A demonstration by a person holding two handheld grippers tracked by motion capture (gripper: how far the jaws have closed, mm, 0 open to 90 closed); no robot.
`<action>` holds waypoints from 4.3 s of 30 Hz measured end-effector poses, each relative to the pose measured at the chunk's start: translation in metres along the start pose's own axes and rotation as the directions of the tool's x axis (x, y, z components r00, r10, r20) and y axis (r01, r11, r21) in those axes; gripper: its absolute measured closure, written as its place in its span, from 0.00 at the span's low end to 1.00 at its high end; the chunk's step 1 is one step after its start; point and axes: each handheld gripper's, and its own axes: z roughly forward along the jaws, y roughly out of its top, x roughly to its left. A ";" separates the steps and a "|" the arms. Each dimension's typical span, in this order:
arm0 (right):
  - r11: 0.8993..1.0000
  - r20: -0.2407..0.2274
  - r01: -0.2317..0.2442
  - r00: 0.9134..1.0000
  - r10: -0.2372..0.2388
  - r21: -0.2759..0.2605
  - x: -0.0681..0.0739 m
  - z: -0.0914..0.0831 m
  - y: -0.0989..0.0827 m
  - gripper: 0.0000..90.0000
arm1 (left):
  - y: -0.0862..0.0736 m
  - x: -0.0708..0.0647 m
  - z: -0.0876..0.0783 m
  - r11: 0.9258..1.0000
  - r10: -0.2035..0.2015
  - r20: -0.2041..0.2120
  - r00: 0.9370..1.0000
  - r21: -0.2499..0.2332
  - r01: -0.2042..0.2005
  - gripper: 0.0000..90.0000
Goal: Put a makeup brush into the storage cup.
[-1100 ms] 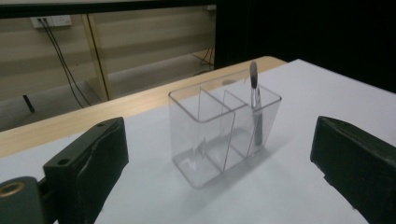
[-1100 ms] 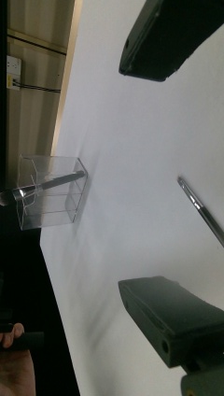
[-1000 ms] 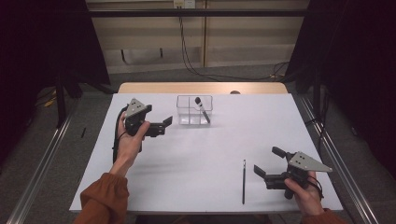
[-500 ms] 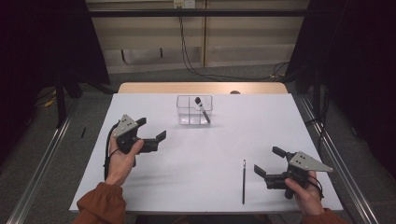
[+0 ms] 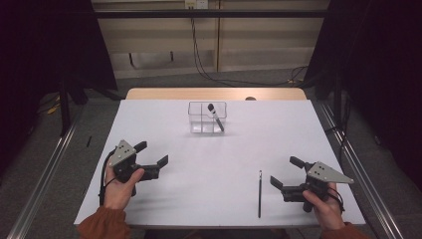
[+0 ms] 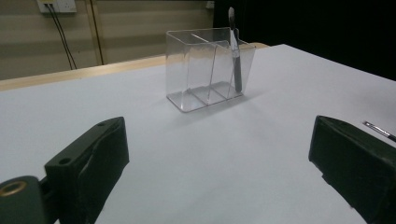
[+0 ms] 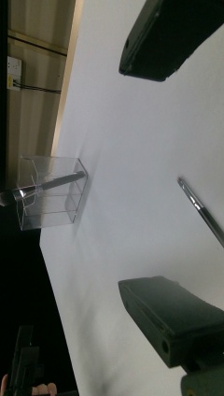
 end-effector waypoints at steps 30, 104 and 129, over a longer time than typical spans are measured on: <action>1.000 0.037 -0.009 0.999 0.010 -0.016 -0.004 -0.007 0.001 0.00 | -0.022 -0.015 -0.051 0.999 0.005 -0.037 0.999 -0.033 -0.007 0.02; 0.750 -0.038 0.045 0.999 -0.027 0.659 0.016 0.079 0.039 0.14 | -0.022 -0.008 -0.050 0.999 0.031 -0.040 0.999 -0.008 -0.031 0.03; 0.477 -0.016 0.005 1.000 0.020 0.879 0.020 0.109 0.041 0.11 | -0.022 -0.008 -0.048 0.999 0.034 -0.034 0.999 -0.007 -0.034 0.03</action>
